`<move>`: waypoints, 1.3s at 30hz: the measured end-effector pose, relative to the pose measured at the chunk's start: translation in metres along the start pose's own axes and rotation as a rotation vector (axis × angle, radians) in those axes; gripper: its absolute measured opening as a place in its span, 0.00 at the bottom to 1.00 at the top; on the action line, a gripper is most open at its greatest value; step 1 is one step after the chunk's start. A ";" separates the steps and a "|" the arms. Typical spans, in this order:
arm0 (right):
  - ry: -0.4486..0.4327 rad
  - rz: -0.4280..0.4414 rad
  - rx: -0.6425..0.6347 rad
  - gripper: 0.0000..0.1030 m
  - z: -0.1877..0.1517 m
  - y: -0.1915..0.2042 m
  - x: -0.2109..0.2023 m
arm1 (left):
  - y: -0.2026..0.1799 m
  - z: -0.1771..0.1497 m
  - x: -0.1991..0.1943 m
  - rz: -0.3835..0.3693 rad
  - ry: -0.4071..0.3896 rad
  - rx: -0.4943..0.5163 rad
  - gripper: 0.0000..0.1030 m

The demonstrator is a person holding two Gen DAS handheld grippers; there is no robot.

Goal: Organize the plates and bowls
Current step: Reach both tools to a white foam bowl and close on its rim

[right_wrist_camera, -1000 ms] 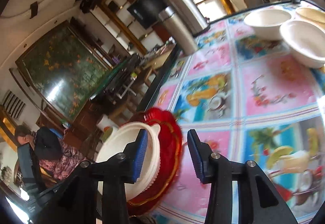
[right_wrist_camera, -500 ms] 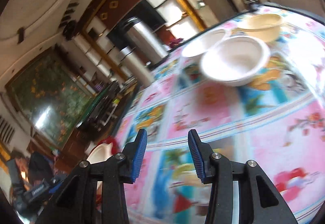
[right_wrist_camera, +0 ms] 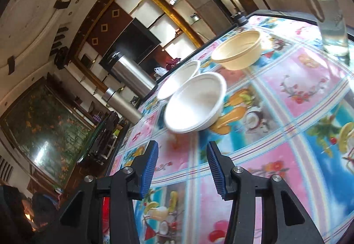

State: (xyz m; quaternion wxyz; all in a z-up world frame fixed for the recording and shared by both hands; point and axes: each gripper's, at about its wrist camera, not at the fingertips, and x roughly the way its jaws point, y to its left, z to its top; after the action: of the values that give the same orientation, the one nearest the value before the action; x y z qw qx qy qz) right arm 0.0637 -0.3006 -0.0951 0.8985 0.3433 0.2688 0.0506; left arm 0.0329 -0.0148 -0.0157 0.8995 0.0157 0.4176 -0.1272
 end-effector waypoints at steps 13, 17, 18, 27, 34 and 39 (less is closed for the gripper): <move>0.020 -0.068 0.090 0.53 0.030 -0.047 0.000 | -0.057 0.003 0.062 -0.052 0.172 0.068 0.60; 0.041 -0.047 0.090 0.54 0.042 -0.043 0.015 | -0.047 0.017 0.070 -0.030 0.171 0.024 0.60; 0.045 -0.043 0.088 0.55 0.044 -0.042 0.019 | -0.044 0.017 0.072 -0.025 0.173 0.013 0.60; 0.072 -0.028 0.098 0.55 0.070 -0.037 0.055 | -0.021 0.043 0.096 -0.015 0.210 -0.111 0.60; 0.020 -0.017 0.094 0.57 0.074 -0.042 0.055 | -0.010 0.102 0.101 -0.021 0.106 -0.237 0.60; 0.018 -0.006 0.126 0.58 0.076 -0.051 0.053 | -0.012 0.130 0.127 -0.031 0.060 -0.306 0.60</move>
State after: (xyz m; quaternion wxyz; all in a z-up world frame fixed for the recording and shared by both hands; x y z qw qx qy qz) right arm 0.1435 -0.3692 -0.1049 0.8728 0.3981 0.2804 0.0339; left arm 0.2055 -0.0715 -0.0261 0.8764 -0.1244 0.4590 -0.0754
